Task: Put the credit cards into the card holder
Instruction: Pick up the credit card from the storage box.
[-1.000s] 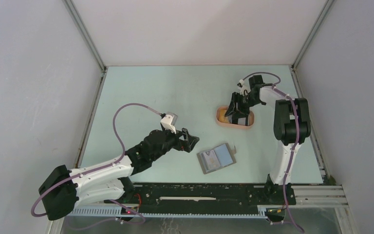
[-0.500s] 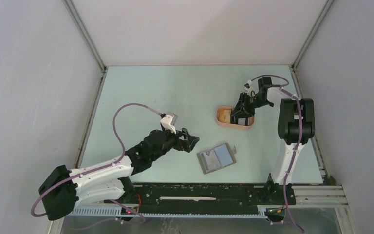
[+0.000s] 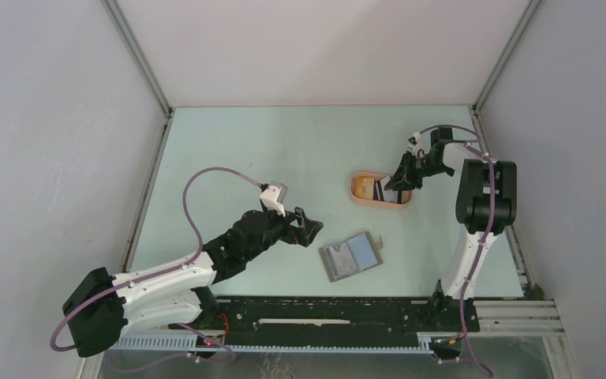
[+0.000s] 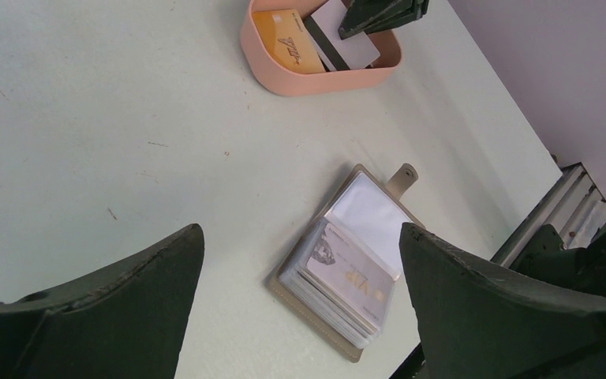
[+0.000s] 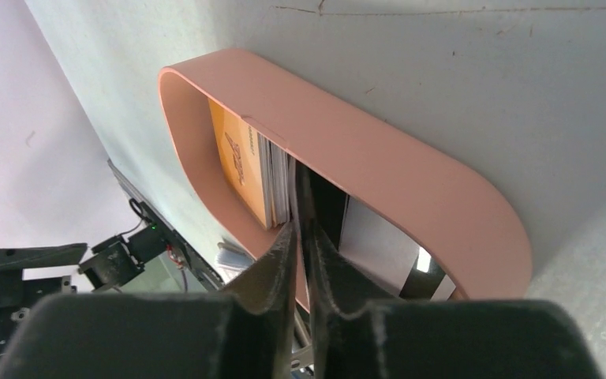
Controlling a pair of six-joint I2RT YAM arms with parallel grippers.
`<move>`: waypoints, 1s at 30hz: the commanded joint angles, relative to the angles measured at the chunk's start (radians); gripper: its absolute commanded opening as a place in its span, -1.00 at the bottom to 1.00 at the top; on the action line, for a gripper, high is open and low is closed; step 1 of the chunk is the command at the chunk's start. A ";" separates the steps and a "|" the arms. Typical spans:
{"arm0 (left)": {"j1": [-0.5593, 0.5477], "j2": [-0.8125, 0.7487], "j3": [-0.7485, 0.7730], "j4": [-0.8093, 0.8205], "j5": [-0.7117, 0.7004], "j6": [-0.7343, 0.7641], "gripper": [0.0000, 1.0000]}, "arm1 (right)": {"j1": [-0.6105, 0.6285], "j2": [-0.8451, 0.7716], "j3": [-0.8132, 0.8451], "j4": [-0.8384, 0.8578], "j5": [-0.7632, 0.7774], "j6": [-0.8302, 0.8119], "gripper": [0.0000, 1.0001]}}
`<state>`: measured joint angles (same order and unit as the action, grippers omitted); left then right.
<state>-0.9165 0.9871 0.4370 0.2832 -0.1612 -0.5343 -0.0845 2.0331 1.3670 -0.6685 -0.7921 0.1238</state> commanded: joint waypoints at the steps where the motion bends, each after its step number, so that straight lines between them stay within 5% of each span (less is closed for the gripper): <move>1: 0.007 -0.028 -0.022 0.029 0.000 -0.010 0.96 | 0.005 -0.025 -0.001 0.006 0.024 -0.027 -0.75; 4: 0.006 -0.033 -0.023 0.029 0.003 -0.012 0.96 | 0.006 -0.050 -0.001 0.005 0.029 -0.048 -1.00; 17: 0.006 -0.082 -0.053 0.127 0.065 -0.053 0.99 | 0.025 -0.280 -0.013 -0.046 0.002 -0.233 -1.00; 30: 0.008 -0.087 -0.098 0.420 0.213 -0.086 1.00 | 0.120 -0.516 -0.074 -0.125 -0.330 -0.459 -1.00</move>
<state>-0.9157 0.9215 0.3916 0.5156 -0.0273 -0.6075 0.0025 1.6169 1.3083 -0.7540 -0.9428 -0.2306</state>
